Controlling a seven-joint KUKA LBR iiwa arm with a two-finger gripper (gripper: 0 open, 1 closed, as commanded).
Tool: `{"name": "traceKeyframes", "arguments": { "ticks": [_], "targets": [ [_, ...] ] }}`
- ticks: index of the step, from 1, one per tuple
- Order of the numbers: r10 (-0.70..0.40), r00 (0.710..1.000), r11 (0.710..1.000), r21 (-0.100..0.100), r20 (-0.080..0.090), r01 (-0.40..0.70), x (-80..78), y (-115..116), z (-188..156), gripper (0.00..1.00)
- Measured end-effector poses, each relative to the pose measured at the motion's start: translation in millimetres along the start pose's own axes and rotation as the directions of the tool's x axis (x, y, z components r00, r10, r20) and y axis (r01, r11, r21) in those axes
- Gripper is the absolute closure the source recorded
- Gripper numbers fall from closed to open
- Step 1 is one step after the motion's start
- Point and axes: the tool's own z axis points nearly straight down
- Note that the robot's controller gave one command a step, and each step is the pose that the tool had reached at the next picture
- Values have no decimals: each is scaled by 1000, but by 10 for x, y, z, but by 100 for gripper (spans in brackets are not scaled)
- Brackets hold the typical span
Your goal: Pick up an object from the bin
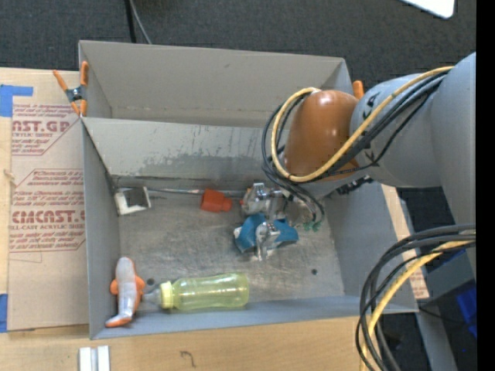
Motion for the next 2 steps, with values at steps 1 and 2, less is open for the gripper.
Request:
{"name": "traceKeyframes", "arguments": {
  "ticks": [1, 2],
  "targets": [
    [0, 1000, 1000, 0, 0, 0, 0, -2, 0, 100],
    [2, 1000, 1000, 4, 0, -2, 0, 16, -5, 100]
  ]
}}
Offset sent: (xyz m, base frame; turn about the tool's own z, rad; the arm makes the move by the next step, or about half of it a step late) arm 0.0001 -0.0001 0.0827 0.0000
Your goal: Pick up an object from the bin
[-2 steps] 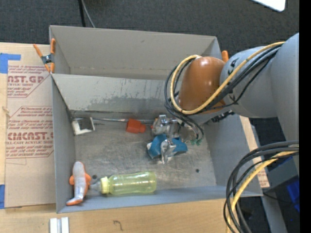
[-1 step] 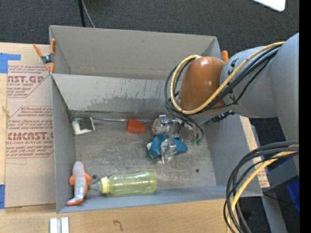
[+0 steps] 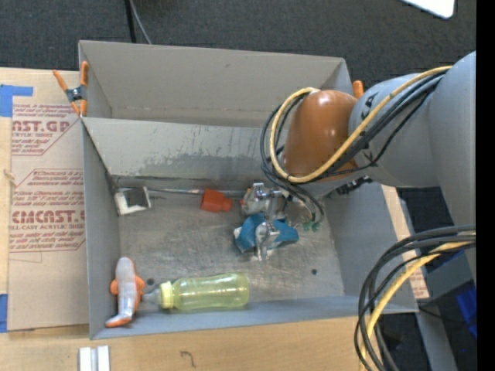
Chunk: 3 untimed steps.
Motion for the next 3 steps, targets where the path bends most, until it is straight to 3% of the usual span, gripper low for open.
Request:
{"name": "traceKeyframes", "arguments": {
  "ticks": [3],
  "targets": [
    [-3, 1000, 1000, 22, 7, 3, 29, -22, -250, 100]
  ]
}}
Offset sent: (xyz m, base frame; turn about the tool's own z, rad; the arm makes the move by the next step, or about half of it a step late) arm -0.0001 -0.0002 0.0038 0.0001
